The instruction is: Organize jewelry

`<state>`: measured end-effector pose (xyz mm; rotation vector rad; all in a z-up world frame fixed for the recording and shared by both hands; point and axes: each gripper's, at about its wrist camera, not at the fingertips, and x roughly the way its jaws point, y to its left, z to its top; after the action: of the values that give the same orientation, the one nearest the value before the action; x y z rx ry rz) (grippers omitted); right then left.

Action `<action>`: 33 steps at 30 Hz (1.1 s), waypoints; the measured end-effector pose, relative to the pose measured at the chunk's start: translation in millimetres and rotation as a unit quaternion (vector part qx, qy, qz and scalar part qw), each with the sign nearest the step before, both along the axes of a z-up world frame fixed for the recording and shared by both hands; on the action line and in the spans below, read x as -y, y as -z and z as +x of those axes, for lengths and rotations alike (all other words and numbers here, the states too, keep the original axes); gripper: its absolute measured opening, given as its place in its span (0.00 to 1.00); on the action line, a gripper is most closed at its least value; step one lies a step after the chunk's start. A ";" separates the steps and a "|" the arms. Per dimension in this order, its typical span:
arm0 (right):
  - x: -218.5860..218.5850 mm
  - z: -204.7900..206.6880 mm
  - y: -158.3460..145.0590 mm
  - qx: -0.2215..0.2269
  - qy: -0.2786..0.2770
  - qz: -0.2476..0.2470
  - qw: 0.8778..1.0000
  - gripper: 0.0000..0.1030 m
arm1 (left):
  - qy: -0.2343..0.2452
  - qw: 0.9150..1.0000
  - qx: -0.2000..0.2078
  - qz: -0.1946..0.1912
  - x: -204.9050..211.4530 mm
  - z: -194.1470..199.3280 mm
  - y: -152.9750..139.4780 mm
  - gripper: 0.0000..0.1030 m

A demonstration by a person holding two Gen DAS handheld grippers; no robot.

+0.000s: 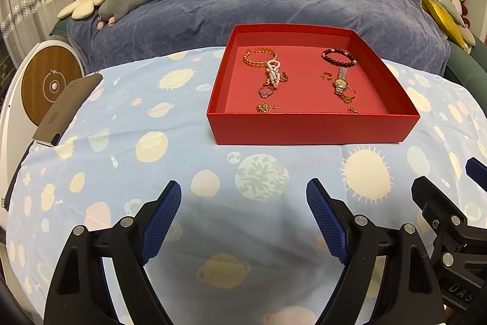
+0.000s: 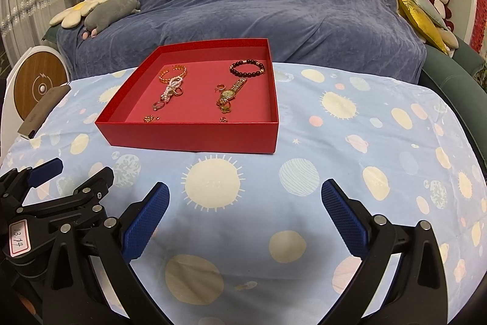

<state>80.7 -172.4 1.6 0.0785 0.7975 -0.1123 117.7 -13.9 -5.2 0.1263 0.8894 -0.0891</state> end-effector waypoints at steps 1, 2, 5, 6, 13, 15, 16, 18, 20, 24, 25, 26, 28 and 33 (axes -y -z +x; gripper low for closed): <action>0.0 0.0 0.1 0.000 0.000 0.000 1.000 0.95 | 0.000 1.000 0.000 0.000 -0.3 0.2 0.0 0.79; 0.6 -0.2 -0.1 0.000 0.000 0.000 1.000 0.95 | 0.000 1.000 0.000 -0.001 -0.1 0.0 0.1 0.79; 0.2 -0.1 0.0 0.000 0.000 0.000 1.000 0.95 | 0.000 1.000 0.000 0.000 -0.2 0.0 0.0 0.79; 0.5 -0.2 -0.3 0.000 0.000 0.000 1.000 0.95 | -0.001 1.000 0.000 0.001 0.0 -0.1 -0.1 0.79; 1.8 -0.8 -1.0 0.001 0.001 0.001 1.000 0.95 | -0.002 1.000 0.007 0.006 -0.4 -1.4 -2.2 0.79; 0.7 -0.7 -0.6 0.001 0.000 0.000 1.000 0.95 | -0.003 1.000 0.008 0.008 -0.5 -1.7 -2.4 0.79; 1.2 -1.0 -1.0 0.001 0.000 0.000 1.000 0.95 | -0.005 1.000 0.009 0.009 -0.5 -1.9 -2.6 0.79; 2.9 -1.5 -1.9 0.001 0.000 0.000 1.000 0.95 | -0.004 1.000 0.011 0.009 0.6 -2.5 -3.0 0.79; 1.6 -1.5 -1.5 0.002 -0.001 -0.001 1.000 0.95 | -0.002 1.000 0.007 0.004 0.2 -1.6 -2.5 0.79; 1.2 -3.3 -2.5 0.004 -0.004 -0.005 1.000 0.95 | -0.005 1.000 0.001 -0.007 -1.5 -0.9 -0.9 0.79; 0.5 -3.6 -2.3 0.004 -0.004 -0.005 1.000 0.95 | -0.006 1.000 0.002 -0.008 -1.1 -1.3 -0.7 0.79; 0.6 -3.5 -2.2 0.003 -0.006 -0.006 1.000 0.95 | -0.006 1.000 0.003 -0.007 -1.1 -1.3 -0.5 0.79; -0.6 -3.8 -1.2 0.003 -0.006 -0.009 1.000 0.95 | -0.007 1.000 0.007 -0.005 -0.4 -2.3 -0.3 0.79; -0.9 -4.2 -0.8 0.004 -0.006 -0.009 1.000 0.95 | -0.007 1.000 0.009 -0.002 0.8 -3.2 -1.0 0.79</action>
<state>76.6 -171.5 2.4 0.0568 0.7886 -0.1081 114.5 -14.6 -4.2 0.1161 0.8722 -0.0772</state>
